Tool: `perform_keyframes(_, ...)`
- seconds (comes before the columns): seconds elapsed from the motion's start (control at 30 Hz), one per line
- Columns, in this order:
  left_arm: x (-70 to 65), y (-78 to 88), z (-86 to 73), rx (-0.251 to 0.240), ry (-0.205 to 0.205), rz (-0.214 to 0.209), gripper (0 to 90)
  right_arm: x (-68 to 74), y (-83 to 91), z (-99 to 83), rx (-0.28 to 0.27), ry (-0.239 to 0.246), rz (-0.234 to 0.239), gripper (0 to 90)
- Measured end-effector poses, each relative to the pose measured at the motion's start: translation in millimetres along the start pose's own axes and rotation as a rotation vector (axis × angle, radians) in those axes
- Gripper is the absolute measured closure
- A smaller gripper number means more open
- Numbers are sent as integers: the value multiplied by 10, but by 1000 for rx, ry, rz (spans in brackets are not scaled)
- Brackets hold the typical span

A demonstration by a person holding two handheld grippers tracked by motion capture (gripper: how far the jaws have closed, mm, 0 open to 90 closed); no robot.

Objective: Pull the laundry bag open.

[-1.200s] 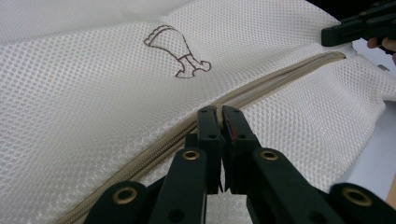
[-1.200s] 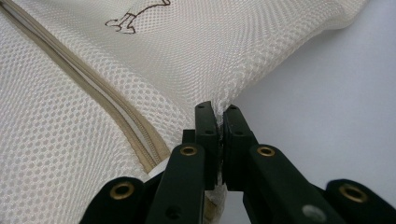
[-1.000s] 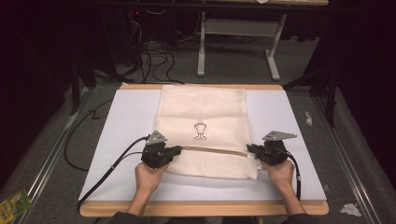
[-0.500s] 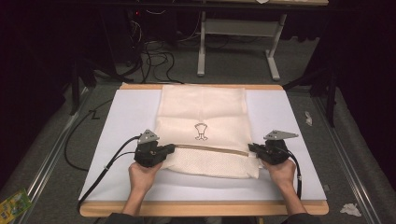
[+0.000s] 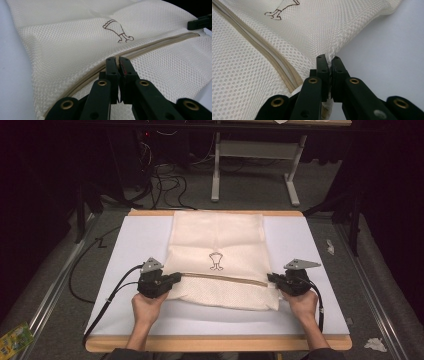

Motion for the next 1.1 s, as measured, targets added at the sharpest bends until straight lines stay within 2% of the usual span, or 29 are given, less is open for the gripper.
perform_keyframes(0.33, 59, 73, 8, -3, -5, 34, 872, -7, 7, 3, 4, -2, -9, 883)
perform_keyframes(0.57, 143, 124, -23, -7, 16, 52, 872, -23, 11, 0, -2, -4, -11, 883)
perform_keyframes(0.73, 206, 189, -27, -13, 23, 73, 871, -33, 14, 1, -4, -4, -12, 884)
perform_keyframes(0.8, 229, 213, -31, -12, 17, 94, 872, -33, 12, 1, -3, -1, -14, 883)
perform_keyframes(0.97, 262, 231, -41, -14, 26, 92, 872, -46, 15, 1, -3, -8, -15, 884)
perform_keyframes(1.1, 273, 222, -50, -6, 19, 109, 872, -41, 11, 9, -7, -8, -18, 884)
Point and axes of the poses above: each handheld gripper's, and its own axes: y roughly backward along the jaws, z roughly out of its top, x roughly to its left, the point moved 2 cm from there along -y, roughly forward along the jaws, and after that the axes turned 5 degrees about z, right-handed, at the moved point
